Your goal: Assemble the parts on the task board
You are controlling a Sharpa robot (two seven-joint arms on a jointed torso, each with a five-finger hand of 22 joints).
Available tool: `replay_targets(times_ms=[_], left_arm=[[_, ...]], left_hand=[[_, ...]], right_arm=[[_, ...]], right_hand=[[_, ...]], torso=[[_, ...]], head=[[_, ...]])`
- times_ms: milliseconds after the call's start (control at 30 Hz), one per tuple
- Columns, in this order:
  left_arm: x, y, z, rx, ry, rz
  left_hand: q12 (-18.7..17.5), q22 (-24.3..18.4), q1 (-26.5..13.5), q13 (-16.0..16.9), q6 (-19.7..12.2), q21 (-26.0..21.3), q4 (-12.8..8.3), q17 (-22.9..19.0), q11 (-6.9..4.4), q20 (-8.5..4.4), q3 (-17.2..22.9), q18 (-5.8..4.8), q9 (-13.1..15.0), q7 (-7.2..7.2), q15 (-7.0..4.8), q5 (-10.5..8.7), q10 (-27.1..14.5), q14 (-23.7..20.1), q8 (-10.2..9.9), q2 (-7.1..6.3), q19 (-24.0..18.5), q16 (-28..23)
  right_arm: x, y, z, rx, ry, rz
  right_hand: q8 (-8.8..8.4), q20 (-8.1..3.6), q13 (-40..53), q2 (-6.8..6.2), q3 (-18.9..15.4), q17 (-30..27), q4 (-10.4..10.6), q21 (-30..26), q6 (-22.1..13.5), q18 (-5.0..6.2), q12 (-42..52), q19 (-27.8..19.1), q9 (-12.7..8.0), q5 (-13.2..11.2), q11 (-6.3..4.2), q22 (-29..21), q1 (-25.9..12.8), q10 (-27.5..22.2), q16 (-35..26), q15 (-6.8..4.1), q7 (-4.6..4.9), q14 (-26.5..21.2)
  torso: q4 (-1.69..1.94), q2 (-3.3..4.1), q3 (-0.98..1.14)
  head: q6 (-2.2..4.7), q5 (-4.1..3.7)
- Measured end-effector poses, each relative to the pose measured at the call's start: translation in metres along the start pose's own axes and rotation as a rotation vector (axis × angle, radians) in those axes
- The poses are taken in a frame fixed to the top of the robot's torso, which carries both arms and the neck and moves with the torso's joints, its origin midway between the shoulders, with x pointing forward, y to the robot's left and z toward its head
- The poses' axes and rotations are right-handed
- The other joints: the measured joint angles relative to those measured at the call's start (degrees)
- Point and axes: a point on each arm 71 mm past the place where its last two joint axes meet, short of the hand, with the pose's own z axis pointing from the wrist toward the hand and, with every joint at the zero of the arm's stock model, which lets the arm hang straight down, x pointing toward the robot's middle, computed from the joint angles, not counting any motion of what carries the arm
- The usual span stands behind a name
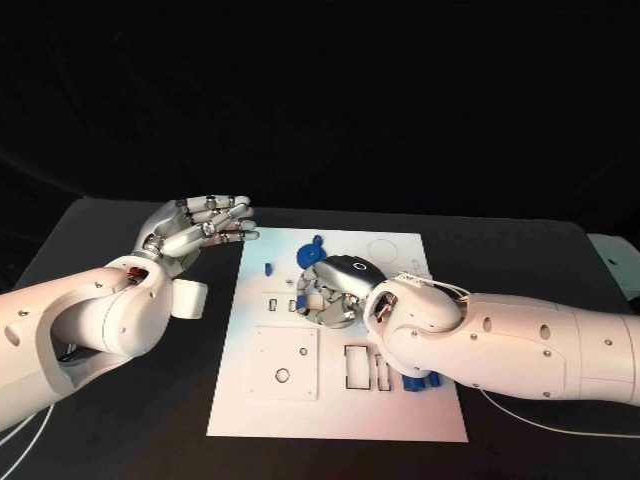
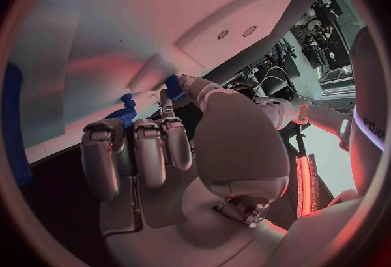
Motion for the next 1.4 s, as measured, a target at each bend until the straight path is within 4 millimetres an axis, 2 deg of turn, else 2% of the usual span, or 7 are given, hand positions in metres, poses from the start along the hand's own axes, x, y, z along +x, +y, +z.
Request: replay_targets(times_ms=[600,933,1000,1067,1133,1200,1400], left_arm=[[-0.001,0.001,0.0,-0.004,-0.001,0.001],[-0.001,0.001,0.0,-0.007,0.001,0.0],[-0.001,0.001,0.0,-0.008,0.001,0.0],[-0.002,0.001,0.0,-0.009,0.001,0.0],[-0.002,0.002,0.0,-0.011,0.0,0.0],[-0.003,0.002,0.001,-0.013,0.0,0.002],[-0.005,0.004,0.002,-0.026,0.01,0.021]], left_hand=[[-0.3,-0.1,0.0,0.0,0.0,0.0,0.0,0.1,0.0,0.0,0.0,0.0,0.0,0.0,0.0,0.0,0.0,0.0,0.0,0.0,0.0,0.0],[-0.3,-0.1,0.0,0.0,0.0,0.0,0.0,0.1,0.0,0.0,0.0,0.0,0.0,0.0,0.0,0.0,0.0,0.0,0.0,0.0,0.0,0.0],[-0.3,-0.1,0.0,0.0,0.0,0.0,-0.1,0.1,0.0,0.0,0.1,0.0,0.0,0.0,0.0,0.0,0.0,0.0,0.0,0.0,0.0,0.0],[-0.3,-0.1,0.0,0.0,0.0,0.0,-0.2,0.1,0.0,0.0,0.2,0.0,0.0,0.0,0.0,0.0,0.0,0.0,0.0,0.0,0.0,0.0],[-0.3,-0.1,0.0,0.0,0.0,0.0,-0.2,0.1,0.0,0.0,0.2,0.0,0.0,0.0,0.0,0.0,0.0,0.0,0.0,-0.01,0.0,0.0],[-0.3,-0.1,-0.3,0.0,0.0,0.0,-0.2,0.2,0.0,0.04,0.2,0.0,0.0,0.0,0.0,0.0,0.0,0.0,0.0,-0.33,0.0,0.0],[-0.3,0.0,-1.6,0.2,0.4,0.5,-0.2,1.4,-0.77,-0.61,-0.7,-0.01,0.1,-0.1,-0.73,0.0,2.1,2.6,0.2,-0.73,2.3,0.6]], right_arm=[[0.002,0.0,0.0,0.006,0.006,0.0],[0.002,0.0,-0.002,0.007,0.004,0.003],[0.002,-0.001,-0.003,0.007,0.002,0.005],[0.001,-0.001,-0.006,0.007,-0.002,0.008],[0.0,-0.001,-0.008,0.005,-0.009,0.012],[-0.002,-0.001,-0.011,0.003,-0.016,0.016],[-0.018,-0.005,-0.025,-0.005,-0.074,0.031]], right_hand=[[-2.5,0.43,0.0,-1.93,-0.8,0.0,1.4,0.0,-2.8,0.0,-0.9,0.0,-1.8,-2.8,0.94,0.0,-1.9,-0.5,0.0,0.94,1.97,0.1],[-3.55,0.84,0.0,-3.21,-2.2,0.0,2.3,0.0,-3.7,-0.01,-1.4,0.0,-2.5,-2.1,1.46,0.0,-2.8,-1.0,0.0,1.35,2.28,0.1],[-4.5,1.18,0.0,-3.84,-3.9,0.0,2.9,0.0,-4.9,0.0,-1.9,0.1,-2.9,-3.4,1.88,0.0,-3.4,-1.5,0.0,1.58,2.6,0.1],[-6.12,1.56,0.0,-3.7,-10.1,0.0,5.2,0.0,-6.4,0.0,-1.9,0.1,-3.6,-5.9,2.57,0.0,-3.3,-1.7,0.0,2.23,3.09,0.1],[-7.15,2.17,0.0,-1.64,-18.9,0.0,7.8,0.0,-6.5,0.0,-2.0,0.1,-4.2,-6.7,2.58,0.0,-0.5,-1.7,0.0,2.28,3.25,0.0],[-7.61,2.17,0.0,-0.82,-22.6,0.0,8.3,0.0,-6.5,0.0,-2.0,0.1,-4.5,-6.5,2.58,0.0,0.3,-1.7,0.0,2.39,3.25,0.1],[-8.2,2.17,0.0,0.53,-25.5,0.0,8.3,0.0,-6.5,0.0,-2.0,0.1,-5.0,-5.4,2.78,0.0,1.6,-1.5,0.0,2.47,3.27,0.2]], torso=[[-0.03,0.02,0.03],[-0.03,0.02,0.04],[-0.03,0.02,0.05],[-0.03,0.02,0.06],[-0.03,0.02,0.07],[-0.04,0.0,0.07],[-0.13,-0.1,0.1]], head=[[0.03,-0.08],[-0.14,-0.02],[-0.14,-0.01],[-0.13,-0.01],[-0.12,-0.01],[-0.12,-0.01],[-0.06,0.08]])
